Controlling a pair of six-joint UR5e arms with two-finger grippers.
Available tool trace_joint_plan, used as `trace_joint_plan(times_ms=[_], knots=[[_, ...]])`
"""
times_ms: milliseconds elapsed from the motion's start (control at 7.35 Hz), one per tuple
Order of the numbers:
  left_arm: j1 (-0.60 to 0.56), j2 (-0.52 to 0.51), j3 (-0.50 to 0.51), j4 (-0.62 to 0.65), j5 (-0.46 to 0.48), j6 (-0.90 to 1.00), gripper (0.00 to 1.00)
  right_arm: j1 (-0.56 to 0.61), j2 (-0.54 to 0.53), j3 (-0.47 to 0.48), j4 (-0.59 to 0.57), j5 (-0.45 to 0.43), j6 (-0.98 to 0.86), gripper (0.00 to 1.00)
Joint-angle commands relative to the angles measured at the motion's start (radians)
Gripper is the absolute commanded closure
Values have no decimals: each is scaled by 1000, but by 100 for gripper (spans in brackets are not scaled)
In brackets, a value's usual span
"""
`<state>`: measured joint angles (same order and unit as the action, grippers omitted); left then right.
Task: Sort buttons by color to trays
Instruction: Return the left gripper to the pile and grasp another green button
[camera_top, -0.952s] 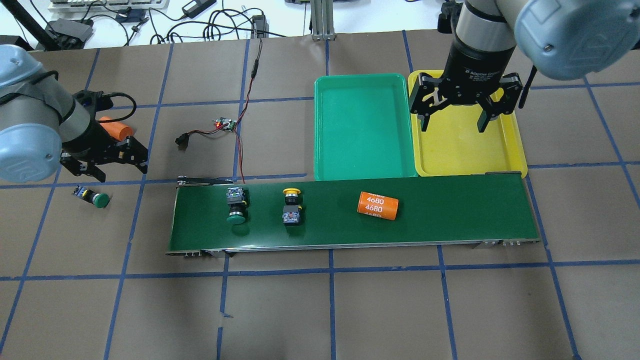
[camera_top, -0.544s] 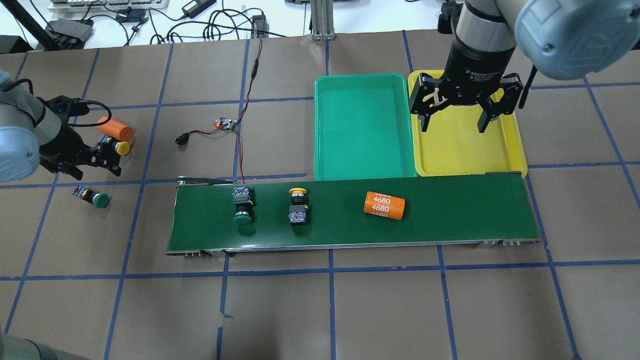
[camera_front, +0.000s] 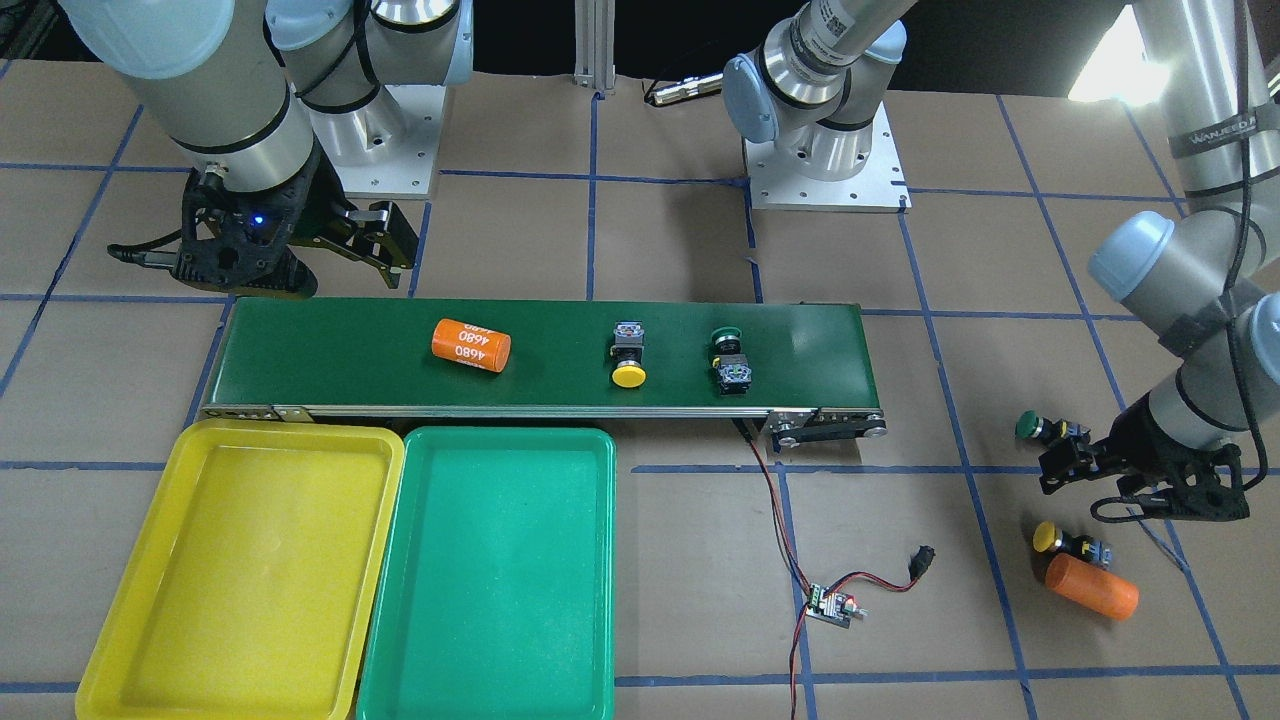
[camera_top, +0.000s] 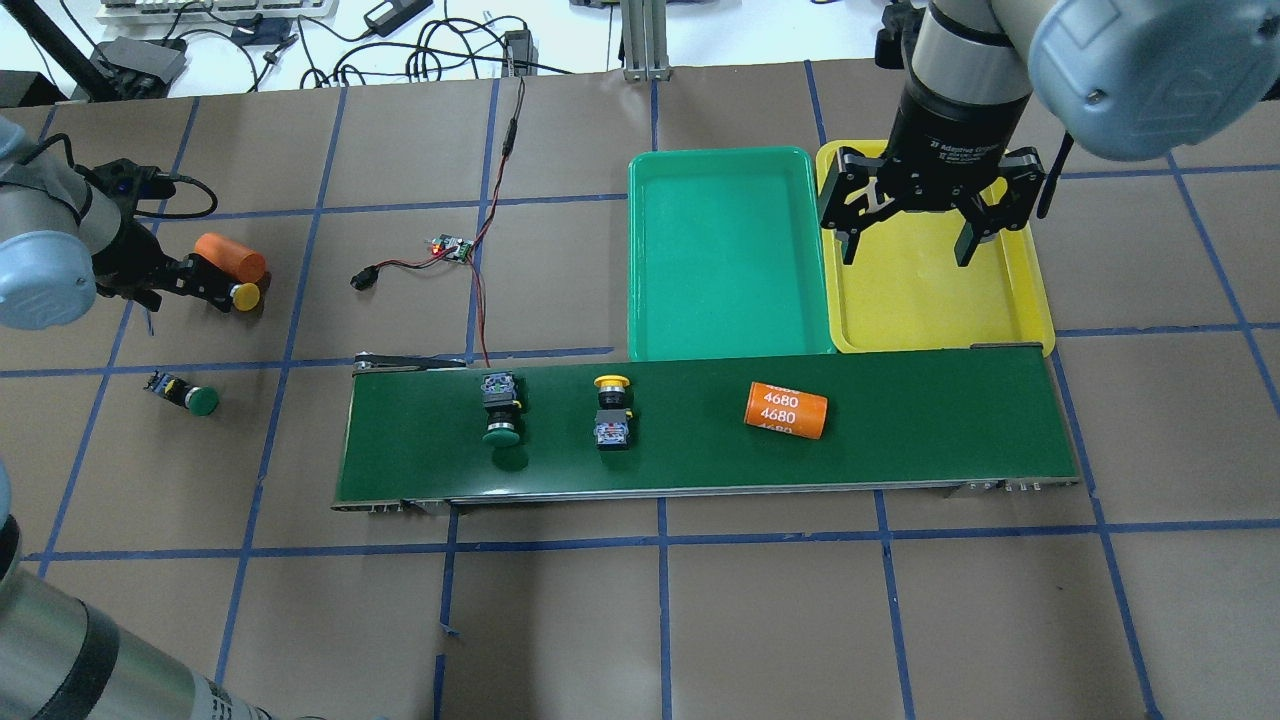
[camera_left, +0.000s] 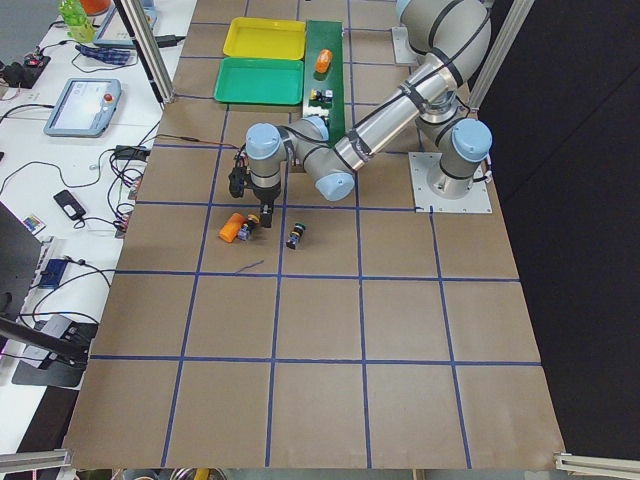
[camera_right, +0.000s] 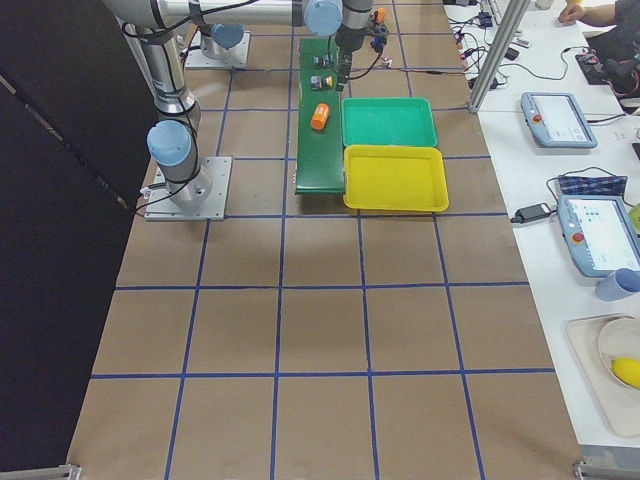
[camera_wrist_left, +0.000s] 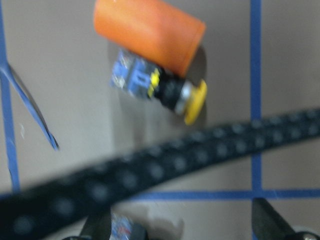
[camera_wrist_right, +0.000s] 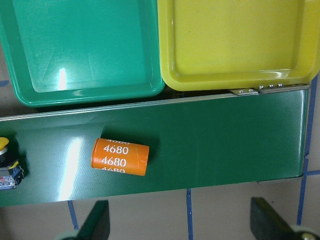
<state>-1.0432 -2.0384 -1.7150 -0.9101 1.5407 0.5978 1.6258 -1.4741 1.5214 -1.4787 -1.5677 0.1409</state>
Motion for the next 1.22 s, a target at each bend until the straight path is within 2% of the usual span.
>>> trace_joint_plan(times_ms=[0, 544, 1088], knots=[[0, -46, 9, 7, -51, 69, 0, -1, 0, -1, 2, 0, 0, 0], [-3, -98, 20, 95, -51, 126, 0, -7, 2, 2, 3, 0, 0, 0], [18, -48, -11, 79, -27, 138, 0, -7, -2, 32, -12, 2, 0, 0]])
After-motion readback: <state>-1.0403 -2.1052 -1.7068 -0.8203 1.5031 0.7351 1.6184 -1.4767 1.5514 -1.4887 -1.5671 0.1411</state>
